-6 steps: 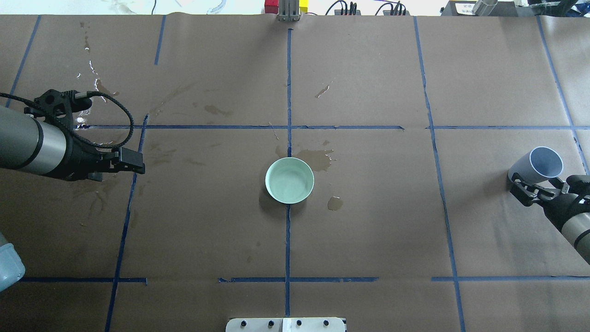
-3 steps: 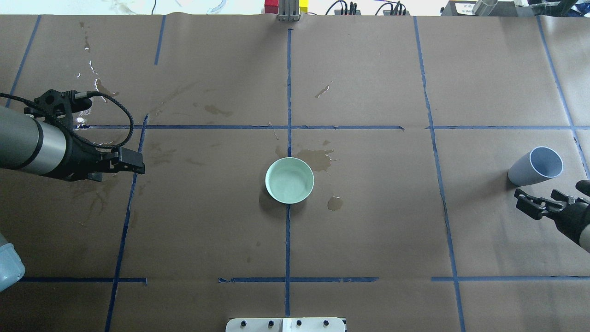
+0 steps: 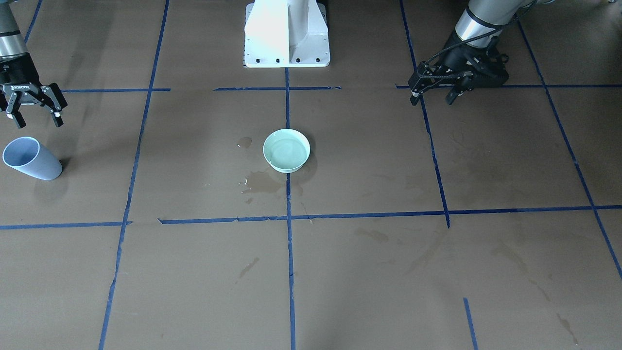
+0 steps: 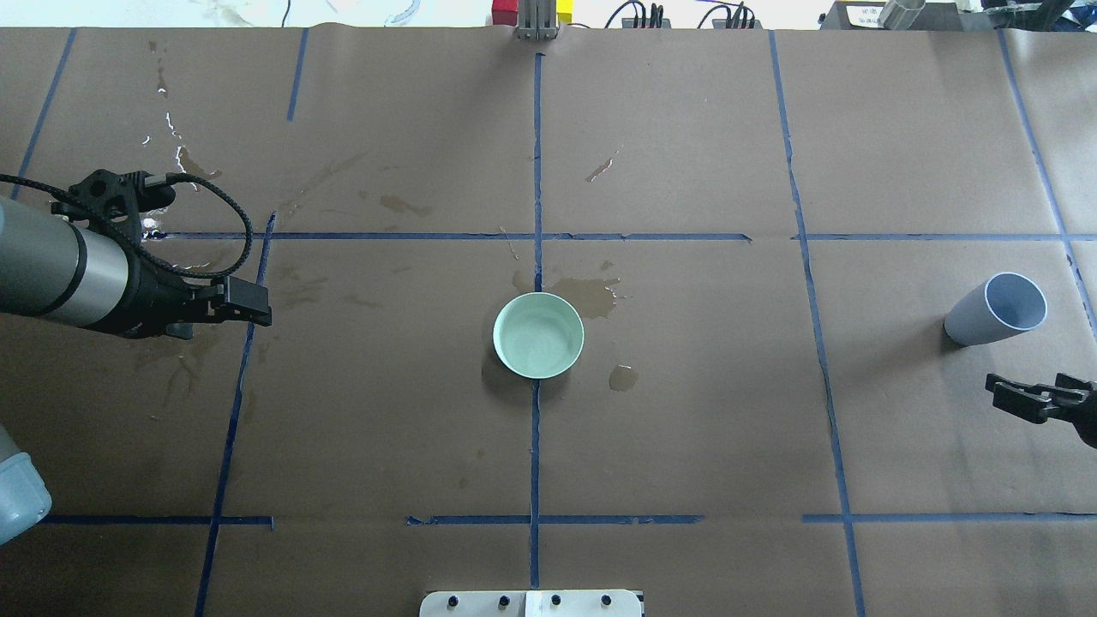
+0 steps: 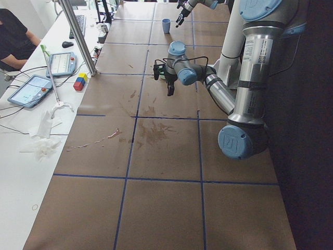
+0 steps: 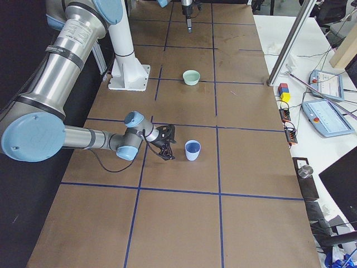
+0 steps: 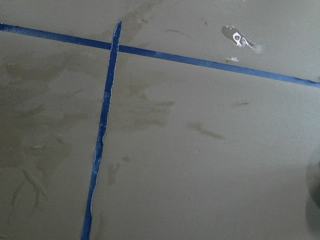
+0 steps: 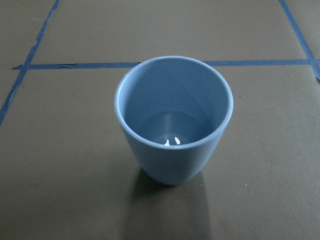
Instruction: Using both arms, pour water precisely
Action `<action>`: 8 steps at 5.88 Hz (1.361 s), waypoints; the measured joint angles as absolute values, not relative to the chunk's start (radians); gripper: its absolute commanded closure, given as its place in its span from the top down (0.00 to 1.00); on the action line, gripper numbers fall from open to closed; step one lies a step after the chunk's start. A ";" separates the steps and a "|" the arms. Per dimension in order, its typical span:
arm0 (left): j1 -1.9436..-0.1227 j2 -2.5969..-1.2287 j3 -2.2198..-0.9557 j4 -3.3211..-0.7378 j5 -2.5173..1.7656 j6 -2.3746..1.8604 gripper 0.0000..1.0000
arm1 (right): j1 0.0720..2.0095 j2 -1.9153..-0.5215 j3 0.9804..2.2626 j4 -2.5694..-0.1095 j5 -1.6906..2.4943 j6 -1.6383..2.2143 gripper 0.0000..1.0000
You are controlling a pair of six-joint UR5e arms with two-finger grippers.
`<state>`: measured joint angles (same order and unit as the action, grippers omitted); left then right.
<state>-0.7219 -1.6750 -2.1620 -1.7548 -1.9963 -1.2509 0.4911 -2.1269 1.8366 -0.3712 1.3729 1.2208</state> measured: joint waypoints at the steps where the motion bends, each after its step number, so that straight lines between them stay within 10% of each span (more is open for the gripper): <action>1: -0.719 -1.677 -2.159 -1.755 -1.998 -1.251 1.00 | 0.592 -2.137 1.840 -0.372 1.494 1.137 1.00; 8: -0.646 -1.877 -2.041 -1.674 -2.006 -1.252 1.00 | 1.344 -2.015 1.771 -0.735 2.221 0.382 1.00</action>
